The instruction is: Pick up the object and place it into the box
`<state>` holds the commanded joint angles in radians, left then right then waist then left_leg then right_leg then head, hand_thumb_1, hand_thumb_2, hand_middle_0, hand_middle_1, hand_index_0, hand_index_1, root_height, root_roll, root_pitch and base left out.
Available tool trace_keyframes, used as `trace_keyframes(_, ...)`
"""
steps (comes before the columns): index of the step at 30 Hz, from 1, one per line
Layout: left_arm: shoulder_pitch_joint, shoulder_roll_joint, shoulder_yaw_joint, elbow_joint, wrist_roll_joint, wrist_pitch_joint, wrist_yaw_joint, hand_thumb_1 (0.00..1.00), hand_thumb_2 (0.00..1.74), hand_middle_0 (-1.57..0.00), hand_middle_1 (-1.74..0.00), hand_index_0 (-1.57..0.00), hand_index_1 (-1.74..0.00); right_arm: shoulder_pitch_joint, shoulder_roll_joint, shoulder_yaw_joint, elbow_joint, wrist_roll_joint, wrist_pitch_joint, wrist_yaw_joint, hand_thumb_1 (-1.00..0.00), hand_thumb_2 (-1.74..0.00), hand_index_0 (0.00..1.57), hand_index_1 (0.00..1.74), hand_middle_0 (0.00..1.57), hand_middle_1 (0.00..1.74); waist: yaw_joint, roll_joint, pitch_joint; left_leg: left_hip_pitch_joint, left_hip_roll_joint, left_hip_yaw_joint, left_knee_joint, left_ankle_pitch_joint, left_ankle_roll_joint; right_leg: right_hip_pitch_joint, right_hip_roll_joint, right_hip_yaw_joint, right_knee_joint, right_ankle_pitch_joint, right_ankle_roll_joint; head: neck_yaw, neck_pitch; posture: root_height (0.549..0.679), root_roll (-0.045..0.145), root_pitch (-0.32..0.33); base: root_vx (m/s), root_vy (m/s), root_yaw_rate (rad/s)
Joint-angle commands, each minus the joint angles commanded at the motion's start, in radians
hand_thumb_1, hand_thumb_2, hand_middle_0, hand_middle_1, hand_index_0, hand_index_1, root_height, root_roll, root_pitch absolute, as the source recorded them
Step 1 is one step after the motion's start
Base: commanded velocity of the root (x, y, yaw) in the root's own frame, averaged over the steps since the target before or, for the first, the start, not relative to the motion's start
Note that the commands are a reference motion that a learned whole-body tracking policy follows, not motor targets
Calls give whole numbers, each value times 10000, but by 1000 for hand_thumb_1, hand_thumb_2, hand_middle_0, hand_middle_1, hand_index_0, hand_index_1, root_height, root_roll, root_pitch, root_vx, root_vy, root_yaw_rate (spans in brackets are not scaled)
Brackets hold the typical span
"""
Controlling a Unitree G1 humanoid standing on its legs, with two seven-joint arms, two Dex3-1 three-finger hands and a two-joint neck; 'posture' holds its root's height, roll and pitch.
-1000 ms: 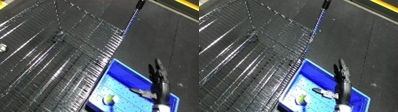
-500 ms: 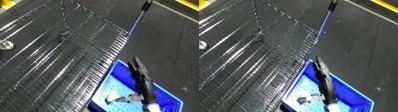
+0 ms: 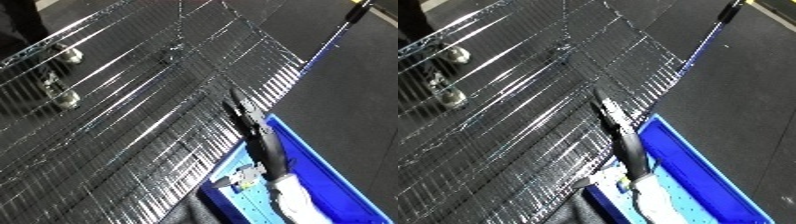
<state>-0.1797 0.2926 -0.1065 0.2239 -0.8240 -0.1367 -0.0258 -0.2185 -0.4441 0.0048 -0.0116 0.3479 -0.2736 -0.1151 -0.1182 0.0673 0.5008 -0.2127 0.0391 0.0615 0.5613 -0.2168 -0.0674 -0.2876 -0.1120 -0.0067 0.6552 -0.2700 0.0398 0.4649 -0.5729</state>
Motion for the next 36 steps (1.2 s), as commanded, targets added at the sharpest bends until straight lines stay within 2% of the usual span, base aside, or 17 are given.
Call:
trace_keyframes(3, -154, 69, 109, 102, 157, 177, -44, 1000, 1740, -1570, -1740, -1570, -1740, -179, 240, 262, 125, 78, 208, 76, 0, 0, 0, 0, 0, 0, 288, -204, 7, -129, 2, -186, 31, 75, 1, 93, 62, -142, 69, 8, -17, -689, -247, 655, 81, -77, 3, -121, 253)
trace_keyframes(4, -154, 69, 109, 102, 157, 177, -44, 1000, 1740, -1570, -1740, -1570, -1740, -179, 240, 262, 125, 78, 208, 76, 0, 0, 0, 0, 0, 0, 288, -204, 7, -129, 2, -186, 31, 75, 1, 93, 62, -142, 69, 8, -17, -689, -247, 655, 81, -77, 6, -131, 274)
trace_keyframes(5, -246, 114, 151, 168, 250, 268, -52, 1000, 1740, -1570, -1740, -1570, -1740, -260, 382, 406, 211, 111, 286, 94, 0, 0, 0, 0, 0, 0, 457, -321, 14, -197, -16, -306, 39, 113, 7, 142, 106, -221, 104, 23, -18, -1167, -408, 654, 75, -81, 18, -100, 240)
trace_keyframes(12, -425, 291, 194, 215, 426, 536, -86, 1000, 1740, -1570, -1740, -1570, -1740, -422, 657, 712, 483, 297, 388, 207, 0, 0, 0, 0, 0, 0, 910, -563, 47, -447, -100, -562, 193, 137, 37, 181, 167, -474, 214, 88, 29, -2355, -841, 653, 63, -88, 16, -68, 198)
trace_keyframes(22, -272, 497, 252, 24, 595, 607, -199, 1000, 1740, -1570, -1740, -1570, -1740, -331, 859, 879, 945, 458, 117, 208, 0, 0, 0, 0, 0, 0, 1214, -673, 150, -602, -138, -740, 325, 142, 107, 76, 90, -622, 421, 124, 147, -2843, -927, 651, 55, -95, 22, -28, 109)
trace_keyframes(29, -76, 577, 354, -128, 636, 632, -254, 1000, 1740, -1570, -1740, -1570, -1740, -176, 841, 911, 1106, 608, 33, 189, 0, 0, 0, 0, 0, 0, 1348, -741, 144, -663, -123, -770, 492, 87, 127, 104, 11, -716, 552, 78, 169, -3015, -1008, 650, 54, -100, 39, -16, 49)
trace_keyframes(36, 151, 595, 406, -251, 642, 633, -291, 1000, 1740, -1570, -1740, -1570, -1740, 67, 909, 939, 1138, 676, -150, 81, 0, 0, 0, 0, 0, 0, 1378, -787, 135, -671, -94, -774, 657, -4, 139, 129, -22, -748, 677, 20, 171, -3076, -1000, 649, 54, -106, 35, -11, 17)
